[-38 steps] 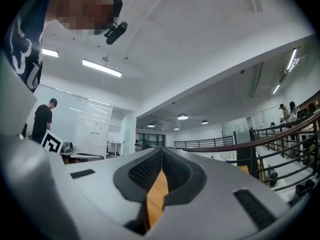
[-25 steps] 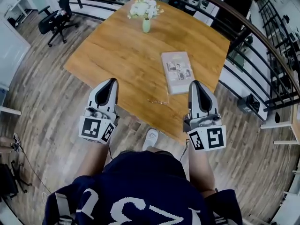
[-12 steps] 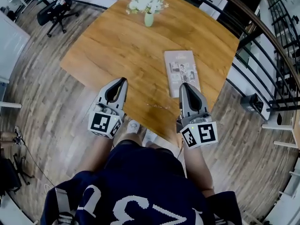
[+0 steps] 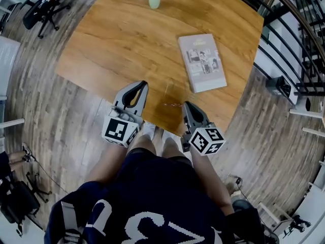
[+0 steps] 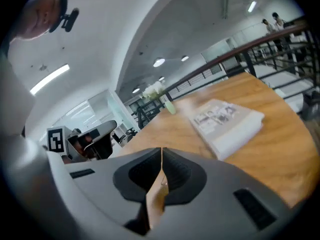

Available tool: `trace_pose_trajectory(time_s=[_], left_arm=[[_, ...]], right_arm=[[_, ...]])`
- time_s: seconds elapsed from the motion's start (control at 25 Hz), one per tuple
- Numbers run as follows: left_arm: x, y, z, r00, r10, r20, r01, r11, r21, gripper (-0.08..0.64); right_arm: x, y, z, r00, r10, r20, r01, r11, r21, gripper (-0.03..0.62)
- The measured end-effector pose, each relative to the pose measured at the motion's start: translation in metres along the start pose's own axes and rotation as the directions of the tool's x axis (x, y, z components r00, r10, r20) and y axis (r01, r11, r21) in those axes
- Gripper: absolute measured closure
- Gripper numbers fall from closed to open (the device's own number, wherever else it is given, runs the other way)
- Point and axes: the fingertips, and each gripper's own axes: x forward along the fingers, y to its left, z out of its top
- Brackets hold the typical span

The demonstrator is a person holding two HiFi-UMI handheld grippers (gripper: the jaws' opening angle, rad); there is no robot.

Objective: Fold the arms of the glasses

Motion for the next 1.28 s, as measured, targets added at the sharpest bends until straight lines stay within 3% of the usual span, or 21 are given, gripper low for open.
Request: trace_pose_trajectory(time_s=[0.04, 0.12, 0.24, 0.32, 0.64, 0.8, 0.88, 0.96, 1.12, 1.28], left_arm=[[0.001, 0.0, -0.005, 1.0, -0.011, -0.009, 0.011, 1.0, -0.004, 0.534], [0.002, 0.0, -0.013, 0.999, -0.032, -0.026, 0.031, 0.999, -0.01, 0.534], [0.001, 0.001, -0.023, 0.997, -0.05, -0.052, 0.049, 0.999, -0.015, 0.534], [0.001, 0.002, -0.028, 0.996, -0.057, -0.069, 0.056, 0.998, -0.015, 0.534], [-0.004, 0.006, -0.031, 0.992, -0.08, -0.097, 0.081, 0.997, 0.014, 0.534], [-0.006, 0.009, -0.034, 0.992, -0.073, -0.107, 0.076, 0.997, 0.02, 0.534], [-0.007, 0.01, -0.035, 0.991, -0.072, -0.109, 0.075, 0.997, 0.021, 0.534], [-0.008, 0.011, -0.037, 0.992, -0.067, -0.109, 0.069, 0.997, 0.02, 0.534], [-0.006, 0.011, -0.036, 0.992, -0.064, -0.111, 0.065, 0.998, 0.011, 0.534], [-0.002, 0.009, -0.031, 0.992, -0.074, -0.103, 0.074, 0.997, -0.007, 0.534]], right_arm=[[0.001, -0.009, -0.015, 1.0, -0.023, -0.017, 0.025, 0.996, 0.088, 0.565], [0.004, -0.024, -0.04, 0.997, -0.059, -0.041, 0.068, 0.96, 0.272, 0.535], [0.011, -0.035, -0.066, 0.998, -0.049, -0.042, 0.064, 0.864, 0.499, 0.494], [0.016, -0.039, -0.077, 0.999, -0.045, -0.024, 0.05, 0.801, 0.597, 0.488], [0.038, -0.051, -0.086, 0.996, -0.067, 0.054, -0.005, 0.584, 0.812, 0.472], [0.042, -0.06, -0.091, 0.995, -0.073, 0.063, -0.016, 0.521, 0.853, 0.485], [0.042, -0.061, -0.087, 0.994, -0.075, 0.08, -0.031, 0.511, 0.859, 0.517], [0.042, -0.063, -0.083, 0.993, -0.074, 0.093, -0.04, 0.525, 0.85, 0.557], [0.039, -0.06, -0.069, 0.99, -0.04, 0.134, -0.091, 0.545, 0.833, 0.563], [0.033, -0.05, -0.041, 0.984, 0.014, 0.179, -0.152, 0.592, 0.791, 0.565]])
